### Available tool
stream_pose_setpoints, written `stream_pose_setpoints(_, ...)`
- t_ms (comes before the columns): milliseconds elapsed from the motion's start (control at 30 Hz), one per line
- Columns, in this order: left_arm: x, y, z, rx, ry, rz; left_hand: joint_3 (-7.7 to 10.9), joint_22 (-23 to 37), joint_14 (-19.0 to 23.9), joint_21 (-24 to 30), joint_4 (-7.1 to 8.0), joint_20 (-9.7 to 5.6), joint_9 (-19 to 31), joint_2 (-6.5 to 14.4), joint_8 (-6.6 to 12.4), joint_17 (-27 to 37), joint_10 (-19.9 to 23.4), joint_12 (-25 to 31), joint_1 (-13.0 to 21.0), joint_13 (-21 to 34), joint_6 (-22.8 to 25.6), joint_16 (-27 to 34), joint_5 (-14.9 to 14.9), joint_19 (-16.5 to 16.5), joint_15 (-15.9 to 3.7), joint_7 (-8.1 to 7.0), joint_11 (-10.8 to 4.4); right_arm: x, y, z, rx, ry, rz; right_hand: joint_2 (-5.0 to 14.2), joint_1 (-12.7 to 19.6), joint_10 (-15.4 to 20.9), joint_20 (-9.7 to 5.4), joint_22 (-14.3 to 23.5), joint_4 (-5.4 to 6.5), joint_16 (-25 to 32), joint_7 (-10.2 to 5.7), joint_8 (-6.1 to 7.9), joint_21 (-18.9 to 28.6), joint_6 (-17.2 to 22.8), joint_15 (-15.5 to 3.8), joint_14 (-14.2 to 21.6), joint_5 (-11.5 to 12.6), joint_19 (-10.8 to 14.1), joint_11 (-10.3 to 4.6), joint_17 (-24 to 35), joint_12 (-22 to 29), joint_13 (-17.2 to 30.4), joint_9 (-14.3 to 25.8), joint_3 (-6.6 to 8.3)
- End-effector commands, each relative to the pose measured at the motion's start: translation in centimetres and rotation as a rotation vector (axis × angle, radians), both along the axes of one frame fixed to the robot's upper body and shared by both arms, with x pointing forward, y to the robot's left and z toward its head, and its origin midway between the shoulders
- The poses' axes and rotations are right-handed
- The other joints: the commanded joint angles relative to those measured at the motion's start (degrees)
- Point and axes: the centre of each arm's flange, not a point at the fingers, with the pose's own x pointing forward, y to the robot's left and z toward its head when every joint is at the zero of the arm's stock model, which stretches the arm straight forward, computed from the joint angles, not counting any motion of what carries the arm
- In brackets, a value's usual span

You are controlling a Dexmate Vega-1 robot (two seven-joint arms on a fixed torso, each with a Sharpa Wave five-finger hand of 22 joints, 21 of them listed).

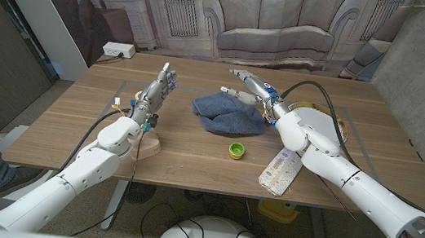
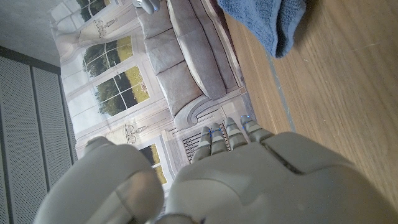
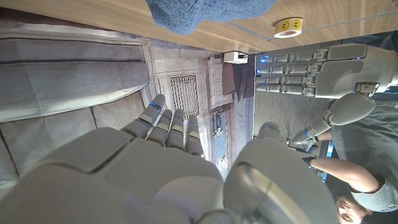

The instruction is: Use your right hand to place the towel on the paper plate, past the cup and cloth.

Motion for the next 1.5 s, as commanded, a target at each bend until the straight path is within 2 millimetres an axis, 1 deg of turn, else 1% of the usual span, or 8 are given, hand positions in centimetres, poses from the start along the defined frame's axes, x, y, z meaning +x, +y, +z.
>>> stream_pose_setpoints(33, 0.5, 0.1, 0.1, 0.003, 0.011, -0.004, -0.46, 0.3, 0.1, 0.2, 0.10, -2.25, 0.3, 0.4, 0.04, 0.2, 0.2, 0.2, 0.2, 0.2, 0.6, 0.2, 0.4, 0.3, 0.35, 0.06, 0.13, 0.6, 0.7, -0.4, -0.025, -0.002, -0.019, -0.04, 0.7, -0.3, -0.39, 0.3, -0.41, -0.3, -0.54, 0.16, -0.2, -0.2, 0.03, 0.0, 0.0, 0.1, -0.58, 0.1, 0.0, 0.2, 0.2, 0.17)
stream_pose_setpoints(233, 0.7, 0.1, 0.1, 0.004, 0.014, -0.006, -0.55, 0.3, 0.1, 0.2, 0.10, -2.07, 0.3, 0.5, 0.02, 0.2, 0.2, 0.2, 0.2, 0.2, 0.7, 0.2, 0.4, 0.2, 0.38, 0.03, 0.35, 0.8, 1.0, -0.6, -0.048, 0.005, -0.032, -0.07, 0.7, -0.5, 0.01, 0.3, -0.51, -0.2, -1.00, 0.10, -0.5, -0.4, 0.08, 0.1, 0.0, -0.1, -0.85, 0.1, 0.0, 0.2, 0.2, 0.15)
stream_pose_setpoints(333, 0.7, 0.1, 0.1, 0.006, 0.014, -0.007, -0.59, 0.3, 0.1, 0.2, 0.10, -2.02, 0.3, 0.5, 0.01, 0.3, 0.2, 0.2, 0.2, 0.2, 0.7, 0.2, 0.4, 0.2, 0.37, 0.06, 0.42, 0.9, 1.1, -0.7, -0.056, 0.014, -0.039, -0.05, 0.7, -0.7, 0.94, 0.3, -0.59, -0.3, -2.38, -0.01, -1.0, -0.8, 0.41, -0.1, 0.0, -0.4, -0.93, 0.1, 0.0, 0.2, 0.2, 0.09)
stream_pose_setpoints(467, 0.7, 0.0, 0.1, 0.007, 0.013, -0.007, -0.64, 0.3, 0.1, 0.2, 0.10, -1.97, 0.3, 0.5, 0.03, 0.3, 0.2, 0.2, 0.2, 0.2, 0.8, 0.2, 0.4, 0.2, 0.36, 0.02, 0.40, 1.1, 1.2, -0.8, -0.061, 0.025, -0.045, -0.03, 0.6, -1.3, 2.97, 0.3, -0.65, -0.4, -3.54, -0.07, -1.6, -1.2, 0.76, -0.4, 0.0, -0.8, -1.30, 0.1, -0.2, 0.2, 0.2, 0.01)
stream_pose_setpoints(633, 0.7, 0.0, 0.1, 0.007, 0.013, -0.007, -0.68, 0.3, 0.1, 0.2, 0.10, -1.95, 0.3, 0.6, 0.04, 0.3, 0.3, 0.3, 0.3, 0.2, 0.8, 0.2, 0.4, 0.2, 0.34, 0.07, 0.35, 1.2, 1.3, -0.9, -0.068, 0.036, -0.056, -0.08, 0.5, -2.2, 6.98, 0.4, -0.75, -0.5, -4.41, -0.18, -2.6, -2.0, 1.33, -1.2, 0.0, -1.5, -1.50, 0.2, -0.3, 0.2, 0.3, -0.19)
stream_pose_setpoints(833, 0.6, 0.0, 0.1, 0.010, 0.014, -0.006, -0.75, 0.3, 0.1, 0.2, 0.10, -1.93, 0.3, 0.6, 0.03, 0.3, 0.4, 0.3, 0.3, 0.2, 0.9, 0.2, 0.4, 0.2, 0.27, -0.07, 0.39, 1.4, 1.4, -1.1, -0.074, 0.038, -0.067, -0.26, 0.1, -3.0, 9.55, 0.4, -0.76, -0.8, -4.94, -0.21, -3.6, -2.5, 2.53, -2.2, -0.1, -2.3, -1.58, 0.2, -0.4, 0.2, 0.3, -0.47)
stream_pose_setpoints(1333, 0.2, 0.2, 0.0, 0.010, 0.018, -0.002, -0.93, 0.3, 0.2, 0.2, 0.08, -1.90, 0.3, 0.7, 0.01, 0.3, 0.5, 0.3, 0.3, 0.2, 1.0, 0.2, 0.4, 0.3, 0.28, 0.08, 0.42, 2.1, 2.0, -1.6, -0.093, 0.074, -0.093, -0.55, -0.1, -4.2, 11.00, 0.5, -0.83, -0.8, -5.35, -0.24, -4.4, -3.2, 2.86, -3.1, -0.1, -2.8, -1.57, 0.2, -0.6, 0.3, 0.3, -0.79)
stream_pose_setpoints(1500, 0.3, 0.2, 0.0, 0.010, 0.019, -0.002, -0.98, 0.3, 0.3, 0.2, 0.08, -1.93, 0.3, 0.7, 0.01, 0.3, 0.6, 0.3, 0.4, 0.2, 1.0, 0.2, 0.3, 0.3, 0.27, 0.11, 0.44, 2.2, 2.0, -1.7, -0.097, 0.083, -0.098, -0.78, -0.2, -4.7, 12.70, 0.5, -0.96, -0.8, -5.33, -0.29, -4.4, -3.6, 3.09, -3.3, -0.1, -2.0, -1.51, 0.1, -0.6, 0.3, 0.3, -0.96)
